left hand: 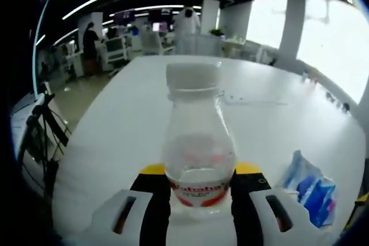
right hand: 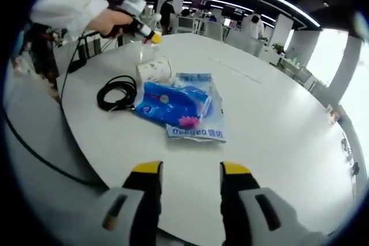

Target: Arrange the tabletop items into an orderly group along one side of the table until the central work area is clear of visible clutter.

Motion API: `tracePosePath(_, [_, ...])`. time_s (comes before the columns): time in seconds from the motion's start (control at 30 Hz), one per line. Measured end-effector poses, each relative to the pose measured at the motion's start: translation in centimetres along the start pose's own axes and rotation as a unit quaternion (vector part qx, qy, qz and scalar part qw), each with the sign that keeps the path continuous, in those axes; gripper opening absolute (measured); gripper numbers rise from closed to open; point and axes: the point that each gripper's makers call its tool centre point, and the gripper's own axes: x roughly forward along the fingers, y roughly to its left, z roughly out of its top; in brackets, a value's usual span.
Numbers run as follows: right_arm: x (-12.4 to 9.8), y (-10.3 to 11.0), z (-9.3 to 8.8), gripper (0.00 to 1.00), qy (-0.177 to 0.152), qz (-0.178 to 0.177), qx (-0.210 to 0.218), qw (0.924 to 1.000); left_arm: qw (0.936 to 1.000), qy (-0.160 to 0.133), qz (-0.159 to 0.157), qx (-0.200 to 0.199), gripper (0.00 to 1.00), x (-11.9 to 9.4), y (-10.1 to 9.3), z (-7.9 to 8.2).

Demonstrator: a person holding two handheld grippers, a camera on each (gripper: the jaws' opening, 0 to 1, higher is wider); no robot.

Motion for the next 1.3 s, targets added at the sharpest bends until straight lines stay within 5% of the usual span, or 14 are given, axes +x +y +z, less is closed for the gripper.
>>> tracePosePath(1.3, [-0.1, 0.3, -0.5, 0.36, 0.013, 0.005, -0.005, 0.9999, 0.9993, -0.011, 0.034, 0.009, 0.37, -1.8, -0.6, -1.6])
